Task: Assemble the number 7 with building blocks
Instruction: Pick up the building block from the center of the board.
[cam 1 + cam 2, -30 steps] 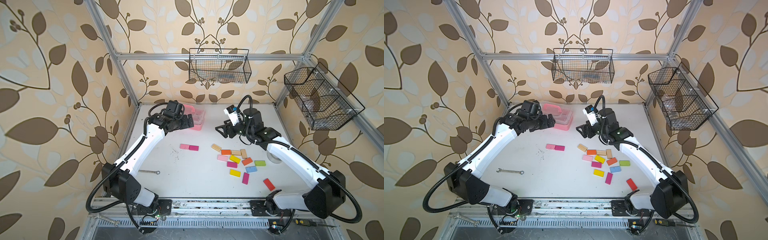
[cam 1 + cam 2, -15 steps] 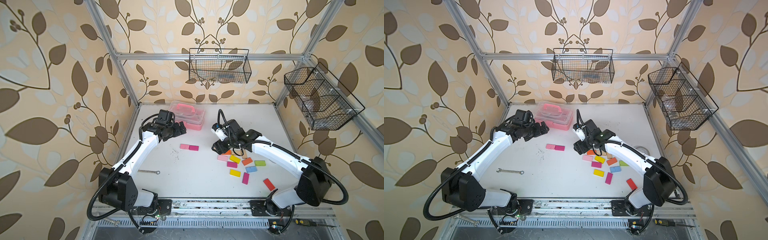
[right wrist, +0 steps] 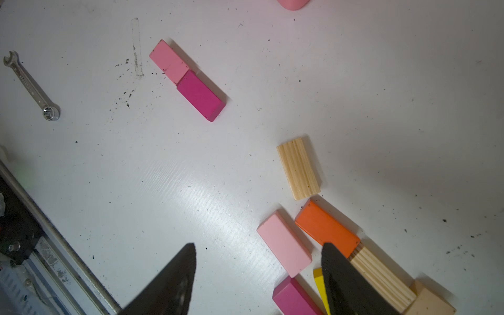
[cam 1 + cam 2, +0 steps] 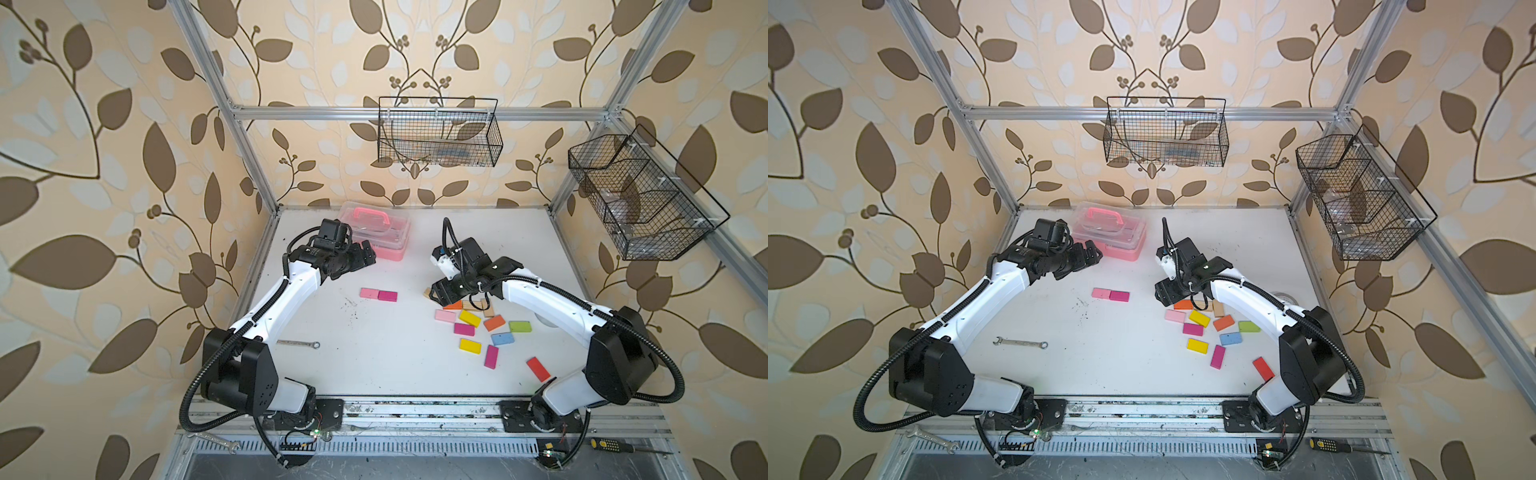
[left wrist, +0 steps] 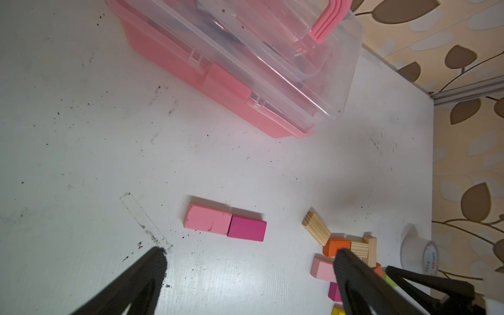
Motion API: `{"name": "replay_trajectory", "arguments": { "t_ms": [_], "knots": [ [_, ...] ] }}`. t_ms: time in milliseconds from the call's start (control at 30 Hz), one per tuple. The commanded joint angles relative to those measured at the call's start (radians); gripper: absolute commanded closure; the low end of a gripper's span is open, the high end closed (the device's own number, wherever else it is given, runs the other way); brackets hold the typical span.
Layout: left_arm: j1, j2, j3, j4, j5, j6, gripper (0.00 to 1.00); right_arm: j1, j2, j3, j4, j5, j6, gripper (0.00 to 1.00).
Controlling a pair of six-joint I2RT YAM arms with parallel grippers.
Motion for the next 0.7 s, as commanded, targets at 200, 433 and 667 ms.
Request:
{"name": "replay_trajectory", "arguments": {
  "t_ms": [200, 433, 667],
  "knots": [
    [0.028, -0.010, 0.021, -0.011, 0.007, -0.030, 0.01, 0.045, 0.193, 0.168, -0.146, 0.099, -0.165, 0.25],
    [0.027, -0.042, 0.019, -0.052, -0.047, -0.010, 0.01, -0.001, 0.313, 0.243, -0.135, 0.170, -0.117, 0.27],
    [0.028, -0.052, 0.013, -0.061, -0.055, -0.007, 0.01, 0.009, 0.381, 0.273, -0.118, 0.158, -0.162, 0.28]
  ]
}}
